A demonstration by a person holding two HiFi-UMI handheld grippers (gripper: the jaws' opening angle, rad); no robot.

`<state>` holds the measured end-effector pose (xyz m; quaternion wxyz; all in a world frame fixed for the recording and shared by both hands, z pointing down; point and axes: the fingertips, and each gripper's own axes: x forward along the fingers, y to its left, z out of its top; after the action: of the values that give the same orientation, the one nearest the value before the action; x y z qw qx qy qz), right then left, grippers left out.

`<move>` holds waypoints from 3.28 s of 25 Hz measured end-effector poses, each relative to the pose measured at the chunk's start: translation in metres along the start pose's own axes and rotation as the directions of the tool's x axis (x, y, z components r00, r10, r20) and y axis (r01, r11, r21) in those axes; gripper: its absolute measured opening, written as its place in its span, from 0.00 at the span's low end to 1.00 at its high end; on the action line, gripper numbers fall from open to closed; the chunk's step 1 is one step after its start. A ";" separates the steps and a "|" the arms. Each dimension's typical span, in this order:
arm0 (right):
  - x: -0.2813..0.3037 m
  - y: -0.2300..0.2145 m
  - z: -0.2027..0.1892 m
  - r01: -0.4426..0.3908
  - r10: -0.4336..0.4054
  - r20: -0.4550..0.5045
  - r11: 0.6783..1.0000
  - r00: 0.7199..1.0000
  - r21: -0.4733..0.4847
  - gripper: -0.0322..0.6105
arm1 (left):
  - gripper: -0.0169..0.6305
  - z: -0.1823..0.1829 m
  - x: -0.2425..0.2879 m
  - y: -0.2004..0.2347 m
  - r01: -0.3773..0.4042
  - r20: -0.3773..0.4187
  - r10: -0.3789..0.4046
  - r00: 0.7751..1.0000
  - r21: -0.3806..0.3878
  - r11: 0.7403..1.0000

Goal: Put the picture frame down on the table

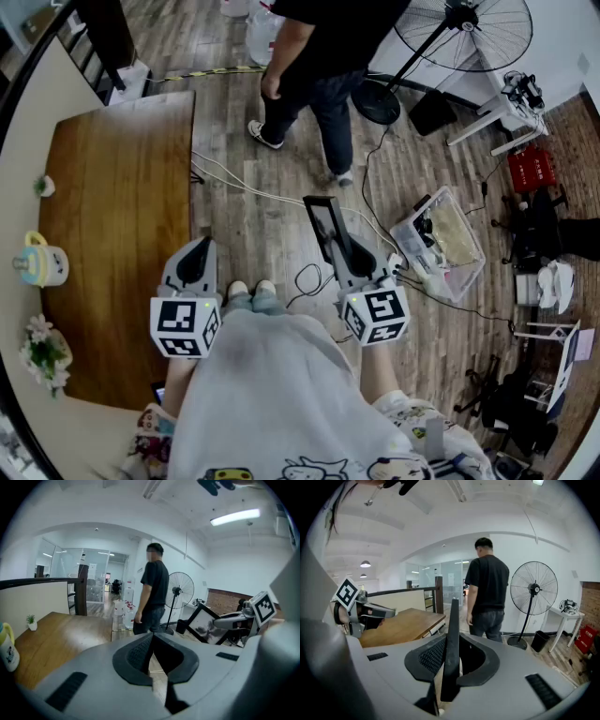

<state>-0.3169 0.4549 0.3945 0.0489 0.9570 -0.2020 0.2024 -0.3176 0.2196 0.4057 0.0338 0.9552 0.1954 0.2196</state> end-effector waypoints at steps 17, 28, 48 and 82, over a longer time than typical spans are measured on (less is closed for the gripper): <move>0.035 -0.031 0.002 0.016 -0.016 -0.002 0.999 1.000 0.040 0.14 | 0.03 0.005 0.035 0.041 -0.083 -0.023 0.083 0.996 0.000 0.997; 0.156 -0.065 0.052 0.050 -0.049 -0.019 0.998 0.999 0.047 0.14 | 0.03 0.068 0.141 0.118 -0.066 -0.022 0.066 0.998 0.009 0.998; 0.290 -0.067 0.119 -0.016 0.013 -0.066 0.999 0.998 -0.039 0.14 | 0.03 0.111 0.218 0.217 -0.141 -0.007 0.141 0.990 -0.051 0.989; 0.608 0.201 0.278 -0.865 0.851 -0.276 0.334 0.448 -0.374 0.14 | 0.03 0.119 0.116 0.376 -0.848 -0.169 0.908 0.383 -0.455 0.273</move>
<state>0.2121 -0.0006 0.3901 0.1653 0.6607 -0.7152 0.1571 -0.0352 -0.0796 0.4024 0.1497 0.8729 -0.4274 0.1814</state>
